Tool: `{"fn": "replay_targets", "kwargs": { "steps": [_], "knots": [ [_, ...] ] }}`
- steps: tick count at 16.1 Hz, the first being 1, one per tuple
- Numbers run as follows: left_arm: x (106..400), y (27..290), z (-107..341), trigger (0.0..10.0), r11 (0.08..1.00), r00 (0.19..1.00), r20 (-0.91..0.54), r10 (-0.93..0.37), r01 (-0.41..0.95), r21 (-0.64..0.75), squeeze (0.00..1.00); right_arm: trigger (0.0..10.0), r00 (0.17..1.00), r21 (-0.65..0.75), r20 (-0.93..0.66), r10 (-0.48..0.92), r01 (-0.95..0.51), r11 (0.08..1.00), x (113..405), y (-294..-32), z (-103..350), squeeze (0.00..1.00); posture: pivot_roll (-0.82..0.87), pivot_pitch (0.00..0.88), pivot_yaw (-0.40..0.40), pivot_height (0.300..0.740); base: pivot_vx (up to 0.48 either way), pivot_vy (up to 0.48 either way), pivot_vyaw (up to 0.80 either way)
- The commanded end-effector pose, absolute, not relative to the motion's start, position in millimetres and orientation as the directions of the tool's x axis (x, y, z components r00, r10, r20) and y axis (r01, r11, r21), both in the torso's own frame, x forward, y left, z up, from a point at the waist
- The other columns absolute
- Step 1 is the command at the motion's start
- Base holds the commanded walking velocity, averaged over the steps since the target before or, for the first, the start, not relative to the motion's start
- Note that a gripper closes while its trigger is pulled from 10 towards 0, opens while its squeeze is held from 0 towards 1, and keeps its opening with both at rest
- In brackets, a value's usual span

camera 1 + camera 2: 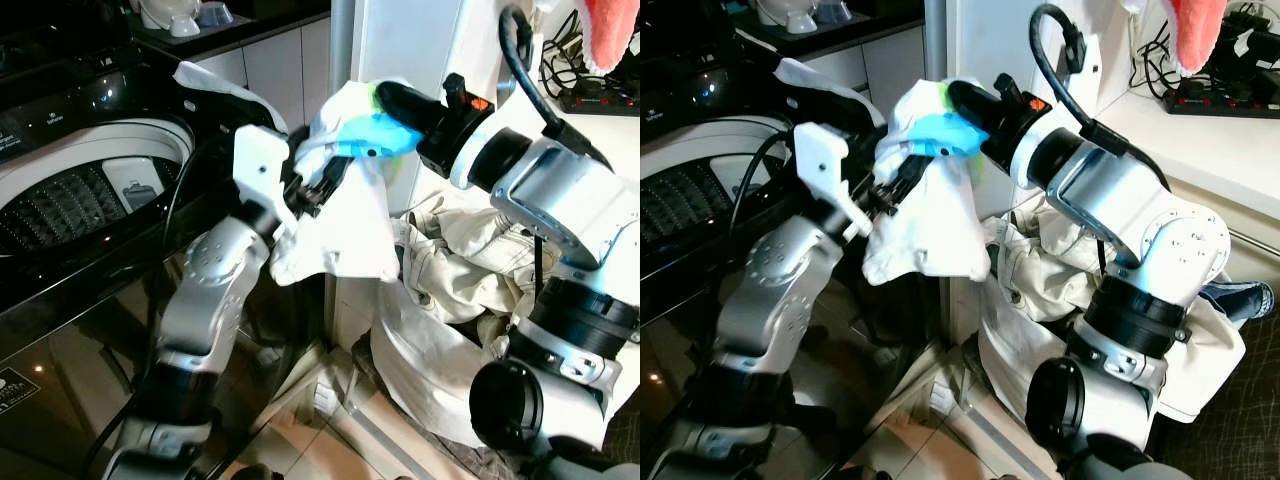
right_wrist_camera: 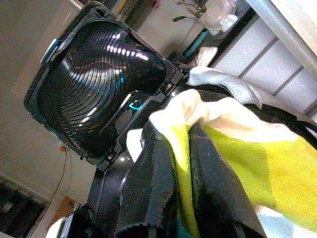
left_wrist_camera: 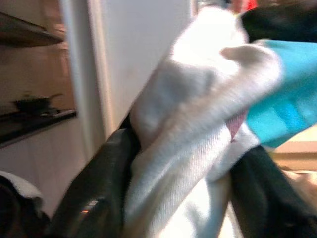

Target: Clothes washing

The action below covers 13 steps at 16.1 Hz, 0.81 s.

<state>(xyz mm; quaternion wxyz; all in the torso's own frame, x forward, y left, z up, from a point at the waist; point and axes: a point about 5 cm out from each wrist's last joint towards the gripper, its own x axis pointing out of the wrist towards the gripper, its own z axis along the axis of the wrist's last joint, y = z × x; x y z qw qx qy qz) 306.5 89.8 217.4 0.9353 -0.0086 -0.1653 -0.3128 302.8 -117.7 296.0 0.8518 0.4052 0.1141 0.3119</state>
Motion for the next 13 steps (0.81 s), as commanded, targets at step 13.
{"fn": "replay_targets", "kwargs": {
  "steps": [13],
  "knots": [
    [302, 100, 216, 0.0, 0.818, 0.769, 0.297, -0.566, 0.568, 0.089, 0.00, 0.0, 0.776, 0.744, -0.007, 0.631, -0.417, 0.522, 289, -107, 279, 0.00, -0.02, 0.000, 0.015, 0.740, 0.000, 0.000, 0.00]
  ]
}}
